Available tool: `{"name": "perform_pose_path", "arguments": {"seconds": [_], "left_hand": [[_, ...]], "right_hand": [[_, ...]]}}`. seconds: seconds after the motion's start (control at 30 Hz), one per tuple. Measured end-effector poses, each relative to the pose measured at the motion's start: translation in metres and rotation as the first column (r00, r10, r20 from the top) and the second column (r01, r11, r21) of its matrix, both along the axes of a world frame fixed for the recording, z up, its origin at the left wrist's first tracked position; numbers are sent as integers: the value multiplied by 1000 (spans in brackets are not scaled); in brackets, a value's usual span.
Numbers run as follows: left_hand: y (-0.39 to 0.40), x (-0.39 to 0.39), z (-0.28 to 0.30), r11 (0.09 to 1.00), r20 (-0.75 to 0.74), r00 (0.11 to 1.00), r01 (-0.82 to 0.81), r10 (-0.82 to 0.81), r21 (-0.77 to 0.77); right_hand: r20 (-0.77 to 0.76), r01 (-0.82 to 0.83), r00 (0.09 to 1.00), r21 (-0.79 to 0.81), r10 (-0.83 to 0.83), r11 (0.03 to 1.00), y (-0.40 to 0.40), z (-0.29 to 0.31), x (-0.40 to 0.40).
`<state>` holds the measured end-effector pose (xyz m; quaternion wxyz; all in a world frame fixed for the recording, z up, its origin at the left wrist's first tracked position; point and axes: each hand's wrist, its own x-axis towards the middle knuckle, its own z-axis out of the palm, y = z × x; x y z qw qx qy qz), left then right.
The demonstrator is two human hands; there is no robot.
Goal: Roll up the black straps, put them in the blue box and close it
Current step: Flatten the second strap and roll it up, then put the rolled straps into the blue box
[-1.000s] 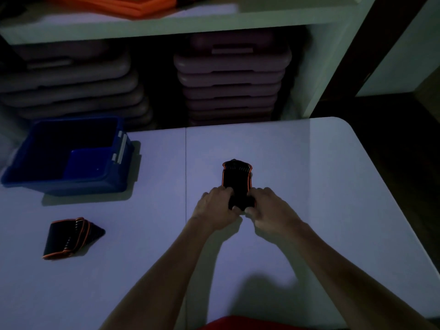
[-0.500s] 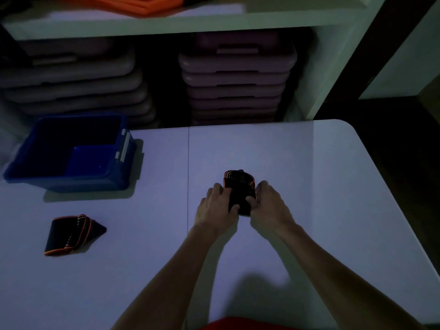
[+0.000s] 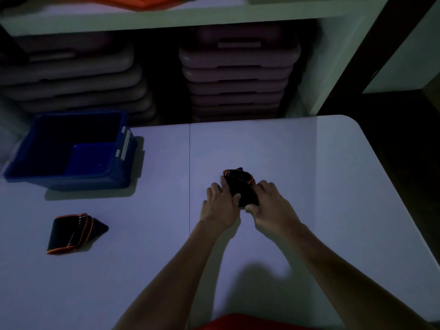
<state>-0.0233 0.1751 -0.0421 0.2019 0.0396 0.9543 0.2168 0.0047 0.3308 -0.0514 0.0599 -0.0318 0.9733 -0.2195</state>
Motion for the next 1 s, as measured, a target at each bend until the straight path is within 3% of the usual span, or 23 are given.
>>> {"name": "perform_pose_path", "arguments": {"seconds": [0.07,0.17,0.33,0.4,0.53,0.7,0.87,1.0], "left_hand": [[2,-1,1,977,42,983,-182,178,113],[3,-4,1,853,193,886,-459,421,246],[-3,-18,1,614,440,710,-701,551,362],[-2,-21,-2,568,473,670,-739,572,361],[-1,-18,-2,527,491,640,-767,590,366],[-5,-10,1,455,524,617,-787,587,417],[-29,12,13,359,537,597,-796,595,487],[-62,24,37,183,522,588,-753,618,632]], "right_hand": [[28,-33,999,31,32,999,3,4,-8],[165,-32,986,-5,33,999,5,9,-23],[412,85,910,-88,-42,993,2,10,-36],[435,118,898,-93,-66,989,3,7,-38],[322,244,930,-188,-175,951,-3,5,-30],[355,149,933,-256,-50,955,-17,8,-20],[289,233,950,-401,-119,886,-47,23,-3],[190,205,973,-465,-129,861,-87,49,2]]}}
